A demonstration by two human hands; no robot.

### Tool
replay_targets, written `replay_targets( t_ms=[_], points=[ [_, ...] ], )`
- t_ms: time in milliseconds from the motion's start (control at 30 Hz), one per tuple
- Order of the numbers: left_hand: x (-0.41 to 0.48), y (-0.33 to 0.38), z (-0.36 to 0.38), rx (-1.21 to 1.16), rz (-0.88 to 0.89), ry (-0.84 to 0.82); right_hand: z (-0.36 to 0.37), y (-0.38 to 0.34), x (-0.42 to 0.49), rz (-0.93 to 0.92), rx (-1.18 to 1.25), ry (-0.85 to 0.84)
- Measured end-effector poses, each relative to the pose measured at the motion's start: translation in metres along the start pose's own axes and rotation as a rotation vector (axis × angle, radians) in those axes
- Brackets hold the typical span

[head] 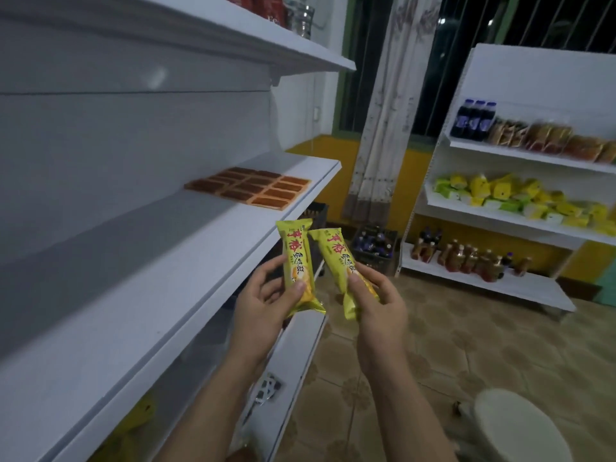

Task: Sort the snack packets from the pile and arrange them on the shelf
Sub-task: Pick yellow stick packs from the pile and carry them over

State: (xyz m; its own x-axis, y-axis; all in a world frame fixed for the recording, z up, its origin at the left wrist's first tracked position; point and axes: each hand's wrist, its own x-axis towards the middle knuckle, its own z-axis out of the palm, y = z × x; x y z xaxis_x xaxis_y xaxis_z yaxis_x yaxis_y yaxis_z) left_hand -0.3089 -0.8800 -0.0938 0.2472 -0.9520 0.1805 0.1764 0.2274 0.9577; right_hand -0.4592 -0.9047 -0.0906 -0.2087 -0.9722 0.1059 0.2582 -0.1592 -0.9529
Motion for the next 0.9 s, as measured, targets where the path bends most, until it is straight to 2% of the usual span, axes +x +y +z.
replay_targets(
  t_ms=[133, 333, 533, 733, 900],
  points=[
    [0.035, -0.004, -0.018, 0.039, 0.031, 0.161, 0.040, 0.013, 0.040, 0.013, 0.040, -0.124],
    [0.090, 0.001, -0.050, 0.175, 0.101, 0.414, 0.121, 0.038, 0.100, 0.094, 0.065, -0.473],
    [0.129, 0.002, -0.083, 0.159, 0.124, 0.701, 0.187, 0.054, 0.146, 0.110, 0.027, -0.849],
    [0.160, -0.001, -0.100, 0.089, 0.101, 0.905, 0.234, 0.076, 0.188, 0.068, -0.093, -1.115],
    [0.181, 0.006, -0.117, 0.099, 0.074, 1.011, 0.283, 0.092, 0.201, 0.050, -0.190, -1.240]
  ],
)
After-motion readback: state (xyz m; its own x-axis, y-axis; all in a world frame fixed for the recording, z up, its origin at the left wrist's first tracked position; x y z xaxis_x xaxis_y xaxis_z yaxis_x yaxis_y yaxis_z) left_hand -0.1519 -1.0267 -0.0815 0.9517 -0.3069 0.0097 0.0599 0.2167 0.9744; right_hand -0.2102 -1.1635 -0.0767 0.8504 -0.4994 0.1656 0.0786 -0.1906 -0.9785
